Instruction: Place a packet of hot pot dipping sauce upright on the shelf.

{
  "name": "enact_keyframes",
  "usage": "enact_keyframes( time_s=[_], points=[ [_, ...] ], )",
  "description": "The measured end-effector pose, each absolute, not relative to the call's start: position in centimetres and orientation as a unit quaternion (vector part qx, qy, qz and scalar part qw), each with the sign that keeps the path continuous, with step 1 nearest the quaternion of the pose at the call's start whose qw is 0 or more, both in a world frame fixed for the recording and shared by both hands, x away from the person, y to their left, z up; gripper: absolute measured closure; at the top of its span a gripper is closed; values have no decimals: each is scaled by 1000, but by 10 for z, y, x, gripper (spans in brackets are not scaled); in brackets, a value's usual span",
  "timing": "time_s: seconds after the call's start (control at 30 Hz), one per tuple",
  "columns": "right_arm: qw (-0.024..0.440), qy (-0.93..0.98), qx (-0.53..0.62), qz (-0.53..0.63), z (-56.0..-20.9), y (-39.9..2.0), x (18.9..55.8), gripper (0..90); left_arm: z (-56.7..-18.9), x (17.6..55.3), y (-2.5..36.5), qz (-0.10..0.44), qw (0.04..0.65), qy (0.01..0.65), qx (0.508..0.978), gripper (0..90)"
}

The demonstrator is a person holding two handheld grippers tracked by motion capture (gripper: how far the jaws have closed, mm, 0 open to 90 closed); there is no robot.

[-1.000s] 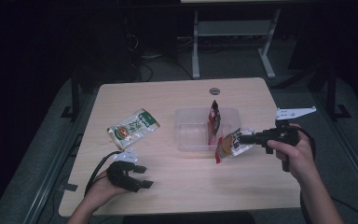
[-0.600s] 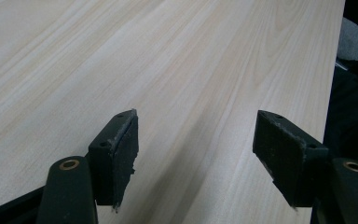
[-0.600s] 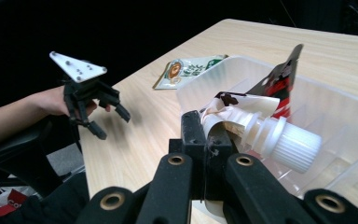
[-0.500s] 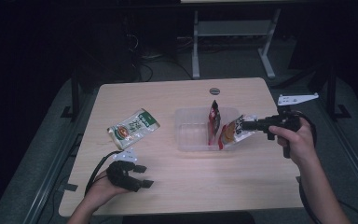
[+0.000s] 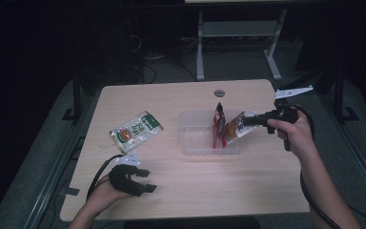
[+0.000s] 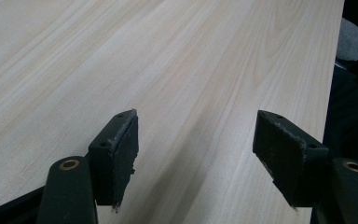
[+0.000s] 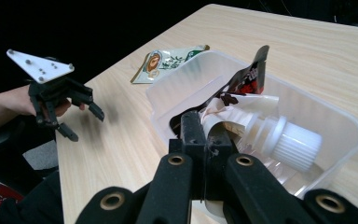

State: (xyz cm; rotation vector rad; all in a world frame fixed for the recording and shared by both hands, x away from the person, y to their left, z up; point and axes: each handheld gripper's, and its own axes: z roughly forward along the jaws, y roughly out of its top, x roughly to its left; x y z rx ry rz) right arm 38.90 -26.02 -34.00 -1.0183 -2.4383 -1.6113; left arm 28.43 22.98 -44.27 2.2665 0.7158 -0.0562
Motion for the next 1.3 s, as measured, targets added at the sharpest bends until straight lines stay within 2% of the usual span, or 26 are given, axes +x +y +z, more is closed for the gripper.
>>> enact_keyframes(
  time_s=[0.7,1.3],
  points=[
    [12,-794,-342,-503,-341,-259,407,900,-443,284,231,-24,371,278,886,308],
    [19,-805,-336,-489,-350,-241,416,900,-444,284,230,-27,372,279,885,308]
  ],
)
